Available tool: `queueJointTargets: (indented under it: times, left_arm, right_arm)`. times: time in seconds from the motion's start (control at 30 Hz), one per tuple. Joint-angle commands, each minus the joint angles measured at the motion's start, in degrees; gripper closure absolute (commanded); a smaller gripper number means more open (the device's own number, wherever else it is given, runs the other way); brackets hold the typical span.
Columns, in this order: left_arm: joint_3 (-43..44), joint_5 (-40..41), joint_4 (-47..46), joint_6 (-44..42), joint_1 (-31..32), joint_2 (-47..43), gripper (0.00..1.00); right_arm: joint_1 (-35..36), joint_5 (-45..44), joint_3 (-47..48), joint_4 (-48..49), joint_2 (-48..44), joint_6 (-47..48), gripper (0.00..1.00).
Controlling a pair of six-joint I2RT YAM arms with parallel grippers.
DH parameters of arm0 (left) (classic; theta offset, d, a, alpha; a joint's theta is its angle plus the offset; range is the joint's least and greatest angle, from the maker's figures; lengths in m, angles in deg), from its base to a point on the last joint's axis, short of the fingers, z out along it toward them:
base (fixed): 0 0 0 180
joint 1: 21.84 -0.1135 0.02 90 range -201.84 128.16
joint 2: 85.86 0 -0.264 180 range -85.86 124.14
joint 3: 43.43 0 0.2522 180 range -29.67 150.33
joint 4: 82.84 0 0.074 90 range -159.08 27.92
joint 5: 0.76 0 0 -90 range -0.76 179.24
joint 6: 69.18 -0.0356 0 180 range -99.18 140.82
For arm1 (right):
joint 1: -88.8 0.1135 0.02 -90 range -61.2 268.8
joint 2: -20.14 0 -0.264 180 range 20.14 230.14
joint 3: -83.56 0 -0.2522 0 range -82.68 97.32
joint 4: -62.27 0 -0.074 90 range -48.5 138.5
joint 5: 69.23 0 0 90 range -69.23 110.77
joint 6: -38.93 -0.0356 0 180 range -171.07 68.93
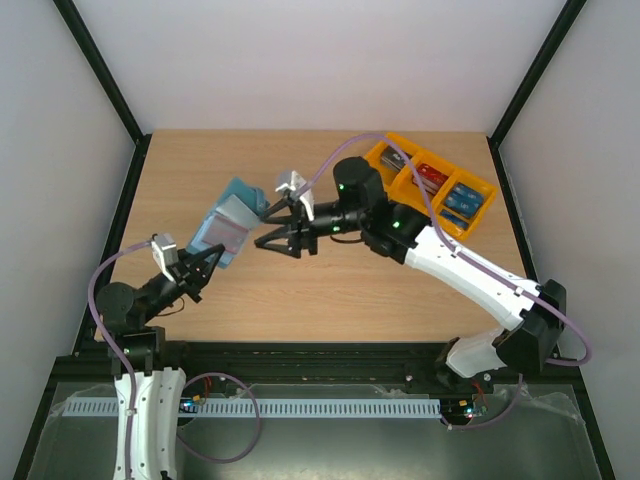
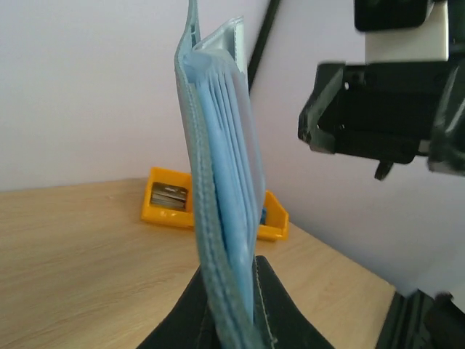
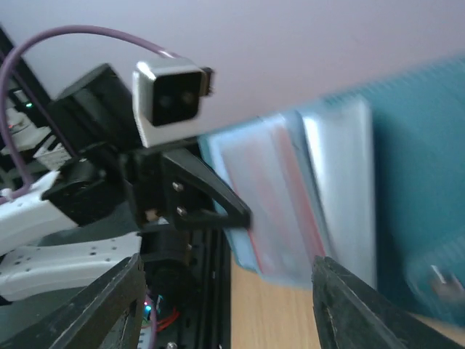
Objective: Take the credit cards out of the card holder
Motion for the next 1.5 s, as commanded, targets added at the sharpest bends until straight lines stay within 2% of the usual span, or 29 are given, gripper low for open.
queueJointTargets:
  times: [0.0, 0.07, 0.13, 0.27, 0.37, 0.5, 0.63, 0.73, 0.8, 0.9, 1.1, 1.17, 1.2, 1.27, 1.37, 1.4, 1.47]
  left_arm:
    - [3.4, -10.1, 1.6, -9.5, 0.6, 0.4, 0.98]
    - [4.3, -12.4, 3.4, -12.2, 0.7, 0.7, 0.98]
    - [4.9, -13.6, 4.4, -14.0, 0.8, 0.9, 0.98]
    - [5.9, -14.8, 3.6, -13.7, 0.9, 1.6, 0.98]
    - [6.5, -16.8, 3.9, -14.5, 1.0, 1.7, 0.98]
    - [7.0, -17.0, 4.4, -14.3, 1.1, 2.0, 0.98]
    - [7.7, -16.9, 10.3, -19.5, 1.1, 1.6, 0.98]
    - [8.0, -17.0, 11.3, -20.8, 1.1, 1.5, 0.98]
    - [8.3, -17.4, 11.5, -21.6, 1.1, 1.5, 0.98]
    - [8.4, -17.6, 12.0, -22.5, 1.2, 1.3, 0.98]
    - [8.7, -17.1, 12.9, -23.1, 1.3, 1.2, 0.98]
    - [8.2, -14.7, 12.7, -21.8, 1.3, 1.2, 0.98]
    - [8.1, -13.0, 12.8, -21.3, 1.3, 1.2, 0.98]
    - [8.1, -9.7, 13.7, -21.2, 1.3, 0.9, 0.98]
    - [6.9, -6.9, 13.0, -19.6, 1.3, 0.3, 0.92]
    - [6.3, -6.1, 12.0, -18.2, 1.3, 0.1, 0.89]
    - [5.5, -5.1, 10.2, -15.2, 1.3, -0.2, 0.82]
  right_arm:
    - [4.6, -5.1, 4.1, 1.0, 1.2, 8.1, 0.41]
    - [5.1, -7.3, 4.0, 2.4, 1.3, 8.0, 0.49]
    - [5.1, -7.3, 3.8, 3.2, 1.7, 8.0, 0.52]
    - [5.1, -6.3, 5.5, -0.6, 3.7, 9.5, 0.62]
    - [5.2, -6.7, 5.2, -0.6, 3.7, 10.1, 0.64]
    - [5.4, -10.6, 5.0, -2.1, 3.0, 12.3, 0.53]
    - [5.0, -19.8, 1.3, 0.0, -1.6, 15.0, 0.44]
    - [4.7, -23.1, 0.7, -1.2, -2.9, 16.7, 0.24]
    - [4.6, -22.6, 1.6, -3.4, -2.5, 17.6, 0.01]
    - [4.7, -19.6, 1.8, -4.0, -1.8, 18.0, 0.01]
    - [4.8, -6.7, 3.2, -5.0, 2.8, 17.1, 0.0]
    - [4.7, -1.9, 4.6, -5.5, 4.7, 16.1, 0.08]
    - [4.8, -0.2, 5.3, -5.8, 5.5, 15.4, 0.18]
    - [4.8, 1.2, 6.0, -6.0, 6.7, 13.6, 0.49]
    - [4.8, 2.4, 6.3, -5.5, 7.0, 12.8, 0.87]
    - [4.8, 2.5, 6.5, -5.4, 6.8, 12.8, 0.97]
    - [4.7, 2.6, 6.1, -4.0, 5.6, 12.9, 0.98]
